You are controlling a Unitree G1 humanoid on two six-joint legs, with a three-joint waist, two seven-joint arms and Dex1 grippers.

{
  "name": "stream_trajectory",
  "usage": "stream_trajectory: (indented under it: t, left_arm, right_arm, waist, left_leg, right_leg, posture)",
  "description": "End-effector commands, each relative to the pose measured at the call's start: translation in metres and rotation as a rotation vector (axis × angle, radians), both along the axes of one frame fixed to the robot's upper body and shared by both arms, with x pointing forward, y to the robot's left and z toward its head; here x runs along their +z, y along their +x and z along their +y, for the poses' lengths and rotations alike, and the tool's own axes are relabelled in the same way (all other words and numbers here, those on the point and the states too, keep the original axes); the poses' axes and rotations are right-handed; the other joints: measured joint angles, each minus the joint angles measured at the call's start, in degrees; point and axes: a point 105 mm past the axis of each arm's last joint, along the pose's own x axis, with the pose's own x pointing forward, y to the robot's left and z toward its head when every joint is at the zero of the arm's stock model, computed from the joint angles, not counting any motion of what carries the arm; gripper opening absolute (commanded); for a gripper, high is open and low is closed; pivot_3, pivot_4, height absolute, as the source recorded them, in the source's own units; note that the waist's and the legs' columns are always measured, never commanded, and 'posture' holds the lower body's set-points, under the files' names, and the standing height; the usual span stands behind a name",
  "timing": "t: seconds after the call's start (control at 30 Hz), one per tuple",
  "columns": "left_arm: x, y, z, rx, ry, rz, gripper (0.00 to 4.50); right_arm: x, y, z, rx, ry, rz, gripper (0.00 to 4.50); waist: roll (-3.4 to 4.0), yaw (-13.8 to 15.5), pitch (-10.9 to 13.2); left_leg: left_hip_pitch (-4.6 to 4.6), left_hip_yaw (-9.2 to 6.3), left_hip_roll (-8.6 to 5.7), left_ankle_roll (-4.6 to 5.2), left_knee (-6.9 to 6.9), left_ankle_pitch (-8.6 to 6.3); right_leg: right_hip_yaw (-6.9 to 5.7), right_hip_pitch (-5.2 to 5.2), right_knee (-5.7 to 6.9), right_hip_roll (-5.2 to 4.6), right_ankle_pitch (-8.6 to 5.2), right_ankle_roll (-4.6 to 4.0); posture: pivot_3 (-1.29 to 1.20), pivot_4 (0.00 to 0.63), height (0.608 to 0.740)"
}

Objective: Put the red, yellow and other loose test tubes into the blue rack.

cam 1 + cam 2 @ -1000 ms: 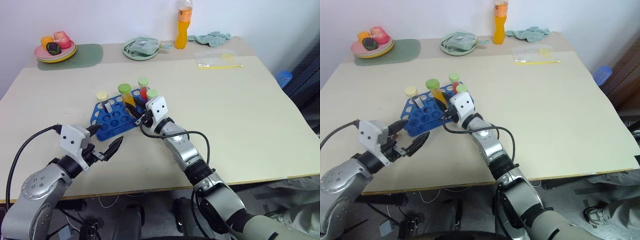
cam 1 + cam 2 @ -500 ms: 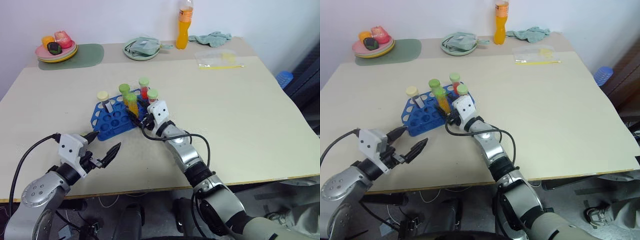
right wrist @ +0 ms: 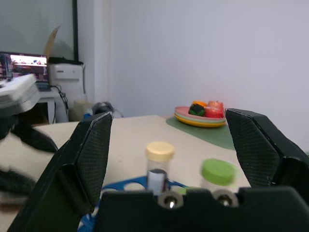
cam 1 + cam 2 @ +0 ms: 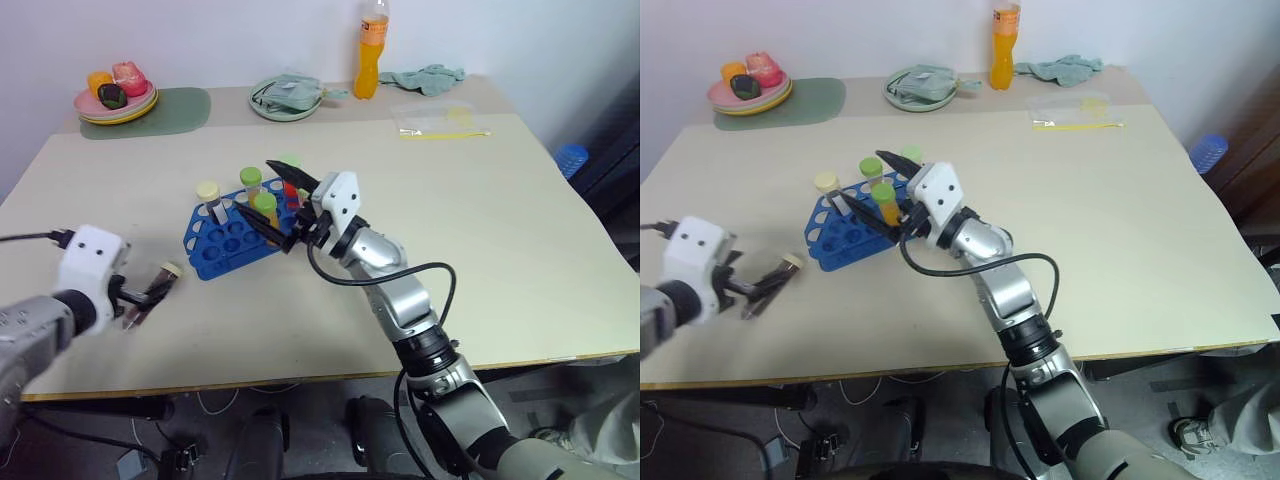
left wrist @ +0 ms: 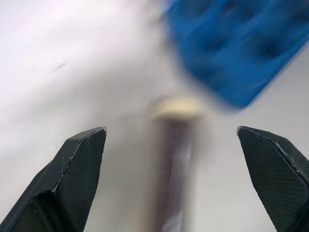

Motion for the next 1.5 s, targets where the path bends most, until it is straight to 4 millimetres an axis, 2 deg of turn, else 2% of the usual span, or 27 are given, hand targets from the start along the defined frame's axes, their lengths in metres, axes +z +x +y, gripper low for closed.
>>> stream_trajectory:
  t: [0.03,0.13,0.23,0.43,0.53,0.7,0.73,0.8,0.87,0.93,1.0,1.07,1.13,1.17,1.23,1.33,1.4,1.5]
  left_arm:
    - [-0.002,-0.001,0.000,0.008,-0.050,0.183,4.50]
    - [0.004,0.011,-0.005,-0.015,-0.069,0.264,4.50]
    - [-0.002,0.021,0.004,0.014,0.014,0.323,4.50]
    - [-0.012,0.033,0.003,0.016,0.030,0.404,4.50]
    - [-0.015,0.038,0.002,0.029,0.013,0.417,3.65]
    - [-0.027,0.035,0.001,0.026,0.013,0.458,1.16]
    - [-0.028,0.034,0.001,0.023,0.014,0.463,0.80]
    - [-0.028,0.030,0.005,0.041,0.013,0.470,0.71]
    - [-0.023,0.028,0.019,0.090,0.024,0.441,0.71]
    - [-0.012,0.031,0.030,0.117,0.038,0.354,0.71]
    - [0.015,0.046,0.028,0.072,0.011,0.126,0.71]
    - [0.055,0.057,0.017,0.010,-0.030,-0.193,0.71]
    - [0.095,0.048,-0.001,-0.088,-0.026,-0.507,0.71]
    - [0.108,0.039,-0.011,-0.136,-0.024,-0.628,0.71]
    - [0.110,0.016,-0.041,-0.270,-0.076,-0.745,0.71]
    - [0.089,-0.005,-0.091,-0.408,-0.113,-0.811,0.71]
    - [0.076,-0.003,-0.107,-0.388,-0.101,-0.864,0.71]
    - [0.060,0.012,-0.111,-0.231,-0.084,-0.972,0.71]
  right_arm:
    - [0.015,-0.019,-0.006,0.116,-0.061,-0.065,4.11]
    - [0.002,-0.032,-0.014,0.209,-0.186,-0.063,4.11]
    - [-0.012,-0.046,-0.017,0.278,-0.272,-0.050,4.11]
    - [-0.018,-0.051,-0.019,0.271,-0.296,-0.039,4.11]
    - [-0.018,-0.052,-0.019,0.255,-0.289,-0.034,4.16]
    - [-0.018,-0.054,-0.019,0.241,-0.283,-0.021,4.16]
    - [-0.018,-0.054,-0.019,0.240,-0.283,-0.022,4.16]
    - [-0.017,-0.055,-0.019,0.239,-0.283,-0.027,4.16]
    - [-0.017,-0.055,-0.019,0.244,-0.288,-0.030,4.16]
    - [-0.017,-0.055,-0.020,0.244,-0.289,-0.029,4.16]
    - [-0.018,-0.053,-0.023,0.237,-0.286,-0.016,4.16]
    - [-0.021,-0.049,-0.027,0.217,-0.274,0.014,4.16]
    - [-0.028,-0.041,-0.036,0.171,-0.258,0.072,4.16]
    - [-0.033,-0.036,-0.042,0.146,-0.258,0.099,4.16]
    - [-0.046,-0.028,-0.055,0.083,-0.263,0.146,4.16]
    - [-0.059,-0.020,-0.070,0.012,-0.263,0.195,4.16]
    - [-0.064,-0.016,-0.075,-0.022,-0.266,0.204,4.16]
    - [-0.070,-0.010,-0.075,-0.058,-0.275,0.204,4.16]
  waist:
    - [-0.01,-0.1,0.0]
    - [-0.04,-0.1,0.0]
    - [-0.03,-0.4,0.0]
    - [-0.05,-1.1,0.0]
    - [-0.06,-1.0,0.0]
    - [-0.07,-0.9,0.0]
    - [-0.06,-0.9,0.0]
    - [-0.07,-1.0,0.0]
    - [-0.07,-1.1,0.0]
    - [-0.07,-1.6,0.0]
    - [-0.06,-1.6,0.0]
    - [-0.10,-0.9,0.0]
    - [-0.21,0.0,0.0]
    - [-0.25,0.2,-0.1]
    - [-0.23,0.5,-0.1]
    - [-0.22,1.2,-0.1]
    - [-0.23,1.6,-0.1]
    - [-0.21,1.7,-0.1]
  left_leg:
    - [0.00,0.00,0.00,-0.01,-0.02,0.00]
    - [-0.01,0.00,0.00,-0.01,-0.02,0.00]
    - [0.00,0.03,0.00,-0.01,-0.05,0.01]
    - [-0.08,0.03,0.00,-0.02,-0.03,0.01]
    - [-0.09,0.03,0.00,-0.02,-0.01,0.01]
    - [-0.10,0.03,0.00,-0.02,0.00,0.02]
    - [-0.10,0.03,0.00,-0.02,0.00,0.02]
    - [-0.09,0.03,0.00,-0.02,0.00,0.02]
    - [-0.09,0.03,0.00,-0.02,0.00,0.02]
    - [-0.08,0.03,0.00,-0.02,-0.01,0.02]
    - [-0.06,0.04,0.02,-0.02,-0.02,0.02]
    - [-0.12,0.00,0.03,-0.05,-0.02,0.03]
    - [-0.20,0.00,0.01,-0.09,0.08,0.06]
    - [-0.22,0.03,0.00,-0.10,0.08,0.06]
    - [-0.21,0.07,-0.06,-0.10,0.09,0.06]
    - [-0.17,0.23,-0.18,-0.07,0.05,0.04]
    - [-0.13,0.27,-0.20,-0.06,0.07,0.03]
    - [-0.08,0.19,-0.18,-0.08,0.16,0.06]
  right_leg:
    - [-0.01,0.01,-0.04,0.01,0.00,0.00]
    - [-0.01,0.01,-0.05,0.01,0.00,0.01]
    - [0.01,-0.01,-0.06,0.01,-0.01,0.01]
    - [0.03,-0.09,-0.03,0.04,-0.01,0.01]
    - [0.02,-0.09,-0.03,0.03,-0.01,0.01]
    - [0.02,-0.09,-0.03,0.01,-0.01,0.01]
    - [0.03,-0.09,-0.02,0.00,-0.01,0.01]
    - [0.03,-0.09,-0.01,0.00,-0.01,0.02]
    - [0.03,-0.09,-0.01,0.00,-0.02,0.02]
    - [0.04,-0.09,-0.01,0.00,-0.02,0.02]
    - [0.04,-0.13,0.03,0.01,-0.02,0.01]
    - [0.04,-0.20,0.08,-0.02,-0.02,0.00]
    - [-0.01,-0.21,0.06,-0.10,-0.01,0.00]
    - [0.00,-0.19,-0.01,-0.18,0.00,0.01]
    - [0.01,-0.10,-0.11,-0.32,0.01,0.03]
    - [0.12,-0.01,-0.31,-0.46,0.06,0.13]
    - [0.17,0.01,-0.33,-0.44,0.11,0.21]
    - [0.17,0.06,-0.26,-0.25,0.17,0.21]
  posture:
    - [0.00,0.150,0.740]
    - [0.00,0.150,0.740]
    - [0.00,0.150,0.740]
    - [0.00,0.150,0.740]
    - [0.00,0.150,0.740]
    - [0.00,0.150,0.740]
    - [0.00,0.150,0.740]
    - [0.00,0.150,0.740]
    - [0.00,0.150,0.740]
    - [0.00,0.150,0.740]
    - [0.00,0.150,0.740]
    - [0.00,0.150,0.740]
    - [0.00,0.150,0.740]
    - [0.00,0.150,0.740]
    - [0.00,0.150,0.740]
    - [0.00,0.150,0.740]
    - [0.00,0.150,0.740]
    - [0.00,0.150,0.740]
